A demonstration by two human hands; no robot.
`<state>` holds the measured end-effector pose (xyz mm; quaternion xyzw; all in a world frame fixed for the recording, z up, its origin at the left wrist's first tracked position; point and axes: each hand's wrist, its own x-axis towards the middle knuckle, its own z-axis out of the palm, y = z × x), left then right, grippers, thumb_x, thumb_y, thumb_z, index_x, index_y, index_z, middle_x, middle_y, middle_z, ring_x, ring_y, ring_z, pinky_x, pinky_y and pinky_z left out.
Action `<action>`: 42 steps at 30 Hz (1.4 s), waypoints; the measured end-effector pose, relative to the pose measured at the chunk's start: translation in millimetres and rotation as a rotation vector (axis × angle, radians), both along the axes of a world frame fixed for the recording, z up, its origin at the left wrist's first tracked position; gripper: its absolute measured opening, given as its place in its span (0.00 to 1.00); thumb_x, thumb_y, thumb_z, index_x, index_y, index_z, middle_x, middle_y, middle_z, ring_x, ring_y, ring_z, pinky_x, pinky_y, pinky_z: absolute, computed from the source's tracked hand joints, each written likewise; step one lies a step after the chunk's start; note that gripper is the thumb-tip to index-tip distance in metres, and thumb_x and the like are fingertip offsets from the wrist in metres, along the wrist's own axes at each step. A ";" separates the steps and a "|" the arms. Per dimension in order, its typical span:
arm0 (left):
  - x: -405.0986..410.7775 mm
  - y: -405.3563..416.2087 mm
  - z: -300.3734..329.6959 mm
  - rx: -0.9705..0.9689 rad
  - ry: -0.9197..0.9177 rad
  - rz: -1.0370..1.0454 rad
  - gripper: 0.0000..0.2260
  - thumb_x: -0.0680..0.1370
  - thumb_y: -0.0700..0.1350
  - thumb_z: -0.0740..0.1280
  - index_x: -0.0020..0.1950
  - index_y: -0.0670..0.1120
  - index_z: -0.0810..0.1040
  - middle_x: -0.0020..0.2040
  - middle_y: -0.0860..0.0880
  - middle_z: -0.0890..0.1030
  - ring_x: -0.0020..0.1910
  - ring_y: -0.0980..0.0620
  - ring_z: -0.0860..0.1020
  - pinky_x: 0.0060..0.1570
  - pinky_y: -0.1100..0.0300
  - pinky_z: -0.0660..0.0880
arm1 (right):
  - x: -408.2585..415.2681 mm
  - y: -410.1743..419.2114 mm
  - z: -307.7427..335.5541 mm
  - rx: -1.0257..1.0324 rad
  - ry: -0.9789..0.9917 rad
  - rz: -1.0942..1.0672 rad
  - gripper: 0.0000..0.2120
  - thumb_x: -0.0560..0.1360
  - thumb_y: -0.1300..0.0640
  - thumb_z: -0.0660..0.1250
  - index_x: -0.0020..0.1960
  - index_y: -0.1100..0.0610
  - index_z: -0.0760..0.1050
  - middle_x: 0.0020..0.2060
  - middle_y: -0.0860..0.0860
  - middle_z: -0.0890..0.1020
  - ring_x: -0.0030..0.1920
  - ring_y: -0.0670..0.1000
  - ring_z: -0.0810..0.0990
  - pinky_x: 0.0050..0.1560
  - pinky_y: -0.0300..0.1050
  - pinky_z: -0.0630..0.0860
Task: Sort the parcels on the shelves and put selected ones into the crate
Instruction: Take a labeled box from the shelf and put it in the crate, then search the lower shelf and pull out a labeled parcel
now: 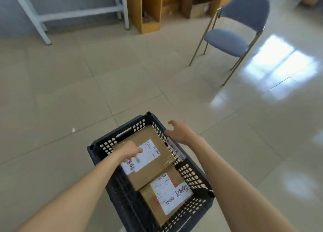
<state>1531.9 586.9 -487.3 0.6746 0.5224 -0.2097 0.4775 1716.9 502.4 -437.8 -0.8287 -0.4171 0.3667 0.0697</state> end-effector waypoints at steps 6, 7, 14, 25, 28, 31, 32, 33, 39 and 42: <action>-17.1 75.3 165.2 0.480 -0.137 -0.115 0.05 0.76 0.49 0.65 0.47 0.48 0.74 0.44 0.47 0.75 0.42 0.50 0.73 0.42 0.56 0.67 | -25.7 57.2 156.2 0.174 -0.181 0.166 0.28 0.80 0.50 0.61 0.77 0.55 0.58 0.73 0.55 0.67 0.72 0.57 0.67 0.68 0.53 0.67; -19.0 83.7 182.1 0.535 -0.127 -0.137 0.06 0.76 0.49 0.64 0.49 0.48 0.74 0.47 0.47 0.77 0.45 0.49 0.75 0.44 0.56 0.69 | -29.2 65.1 173.1 0.195 -0.204 0.183 0.28 0.80 0.49 0.61 0.77 0.55 0.58 0.73 0.55 0.67 0.72 0.56 0.67 0.68 0.53 0.68; -103.3 141.5 348.4 0.955 -0.066 -0.094 0.21 0.76 0.50 0.63 0.69 0.48 0.71 0.66 0.47 0.75 0.63 0.46 0.74 0.57 0.55 0.73 | -106.6 137.5 330.4 0.471 -0.392 0.304 0.28 0.79 0.49 0.63 0.76 0.54 0.60 0.71 0.55 0.69 0.70 0.57 0.69 0.66 0.56 0.71; -320.0 220.5 508.8 1.396 0.245 -0.161 0.19 0.77 0.48 0.61 0.68 0.46 0.70 0.64 0.47 0.75 0.63 0.46 0.72 0.58 0.52 0.71 | -298.0 245.4 456.9 0.643 -0.735 0.608 0.25 0.78 0.50 0.62 0.73 0.56 0.63 0.72 0.54 0.68 0.72 0.57 0.65 0.71 0.54 0.63; -396.2 240.1 532.3 1.444 0.304 -0.088 0.19 0.77 0.49 0.62 0.68 0.46 0.70 0.65 0.47 0.74 0.64 0.46 0.71 0.60 0.52 0.69 | -363.6 282.0 477.5 0.670 -0.748 0.675 0.27 0.78 0.49 0.63 0.74 0.56 0.62 0.72 0.55 0.68 0.72 0.57 0.65 0.71 0.55 0.63; -475.2 252.9 550.3 1.473 0.360 0.012 0.19 0.77 0.49 0.62 0.67 0.46 0.70 0.64 0.47 0.74 0.63 0.46 0.71 0.59 0.52 0.69 | -434.7 317.5 495.3 0.728 -0.728 0.758 0.27 0.78 0.49 0.63 0.74 0.56 0.62 0.72 0.55 0.67 0.72 0.58 0.65 0.71 0.56 0.63; -501.0 254.3 554.5 1.475 0.378 0.044 0.19 0.77 0.49 0.62 0.67 0.45 0.70 0.64 0.47 0.74 0.63 0.46 0.71 0.59 0.52 0.69 | -459.7 328.0 499.7 0.751 -0.717 0.790 0.28 0.78 0.49 0.63 0.74 0.56 0.61 0.73 0.55 0.67 0.72 0.58 0.64 0.72 0.56 0.63; -526.4 254.6 558.0 1.474 0.401 0.072 0.19 0.77 0.49 0.62 0.67 0.45 0.70 0.64 0.46 0.75 0.63 0.45 0.71 0.58 0.52 0.69 | -485.3 338.0 503.3 0.777 -0.702 0.820 0.28 0.78 0.49 0.62 0.75 0.56 0.61 0.73 0.55 0.67 0.72 0.58 0.64 0.71 0.57 0.63; -664.0 247.5 568.3 1.428 0.540 0.280 0.20 0.76 0.48 0.64 0.67 0.45 0.70 0.62 0.45 0.75 0.61 0.43 0.72 0.56 0.49 0.72 | -635.7 389.1 513.3 0.897 -0.599 1.023 0.29 0.78 0.48 0.62 0.75 0.56 0.60 0.73 0.55 0.66 0.73 0.58 0.63 0.73 0.58 0.61; -725.4 245.6 571.1 1.400 0.652 0.381 0.23 0.76 0.48 0.64 0.70 0.44 0.69 0.66 0.45 0.74 0.64 0.43 0.72 0.58 0.49 0.73 | -704.7 409.5 517.5 0.961 -0.543 1.139 0.31 0.79 0.49 0.62 0.77 0.56 0.56 0.75 0.54 0.63 0.74 0.58 0.61 0.74 0.58 0.59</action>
